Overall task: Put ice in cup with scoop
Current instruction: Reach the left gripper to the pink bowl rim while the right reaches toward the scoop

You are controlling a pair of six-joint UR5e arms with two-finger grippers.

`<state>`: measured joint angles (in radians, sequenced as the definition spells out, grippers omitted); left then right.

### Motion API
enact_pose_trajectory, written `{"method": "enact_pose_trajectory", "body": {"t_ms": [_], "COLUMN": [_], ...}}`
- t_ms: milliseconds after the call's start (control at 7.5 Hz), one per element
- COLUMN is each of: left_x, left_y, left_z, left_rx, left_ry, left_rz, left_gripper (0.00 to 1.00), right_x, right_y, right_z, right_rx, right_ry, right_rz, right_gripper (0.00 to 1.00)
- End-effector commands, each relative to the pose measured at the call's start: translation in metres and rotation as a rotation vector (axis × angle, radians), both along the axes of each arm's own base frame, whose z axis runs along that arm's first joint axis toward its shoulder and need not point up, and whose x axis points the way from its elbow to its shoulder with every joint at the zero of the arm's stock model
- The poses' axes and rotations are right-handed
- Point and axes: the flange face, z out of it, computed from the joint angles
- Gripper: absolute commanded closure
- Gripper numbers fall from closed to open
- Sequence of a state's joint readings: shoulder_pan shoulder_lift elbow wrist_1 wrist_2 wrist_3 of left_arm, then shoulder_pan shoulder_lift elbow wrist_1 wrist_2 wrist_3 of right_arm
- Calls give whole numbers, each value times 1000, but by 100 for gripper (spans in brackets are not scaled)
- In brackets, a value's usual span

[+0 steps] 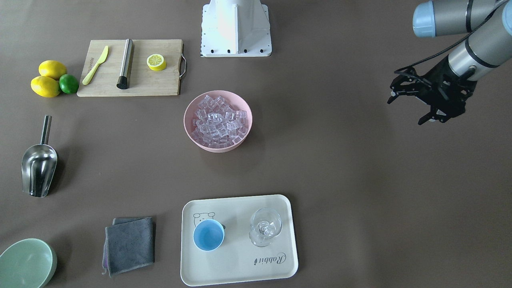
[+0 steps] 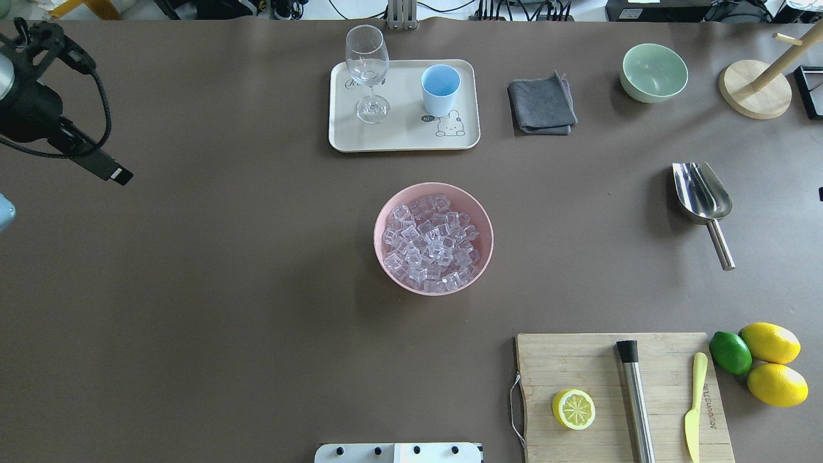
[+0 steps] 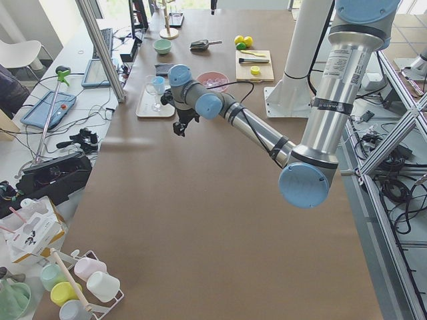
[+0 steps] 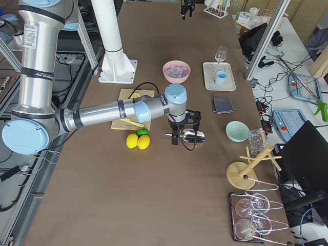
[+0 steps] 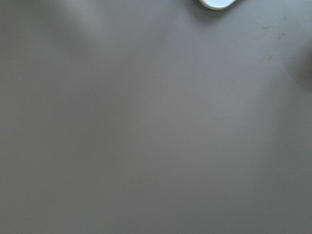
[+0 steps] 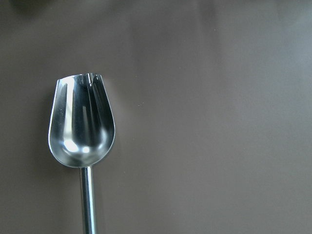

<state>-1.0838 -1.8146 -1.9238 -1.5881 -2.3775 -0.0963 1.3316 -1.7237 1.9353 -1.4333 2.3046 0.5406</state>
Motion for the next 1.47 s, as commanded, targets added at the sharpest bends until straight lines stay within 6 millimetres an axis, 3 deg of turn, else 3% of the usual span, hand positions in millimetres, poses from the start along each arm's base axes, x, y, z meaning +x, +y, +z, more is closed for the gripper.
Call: {"method": "enact_pose_trajectory", "body": {"t_ms": [0, 267, 400, 533, 800, 933, 1067, 1333], "left_x": [73, 133, 194, 217, 236, 243, 251, 273], "left_y": [35, 59, 74, 90, 80, 74, 71, 71], "left_z": [-52, -57, -57, -58, -64, -52, -45, -59], "left_rx": [224, 462, 542, 591, 792, 850, 860, 755], "left_ry": [56, 63, 8, -18, 28, 60, 74, 136], "left_rz": [192, 224, 241, 245, 321, 321, 315, 320], "left_gripper": [1, 1, 1, 1, 1, 1, 1, 1], "right_x": [-77, -121, -153, -166, -183, -188, -195, -207], "right_y": [5, 13, 20, 23, 24, 26, 30, 38], "right_z": [-16, -16, -9, 13, 35, 37, 38, 41], "right_rx": [-14, 2, 44, 74, 103, 100, 93, 97], "right_ry": [-6, 19, 32, 35, 46, 51, 54, 66], "right_rz": [97, 117, 115, 111, 101, 102, 98, 88], "right_gripper": [0, 0, 0, 1, 3, 5, 7, 16]}}
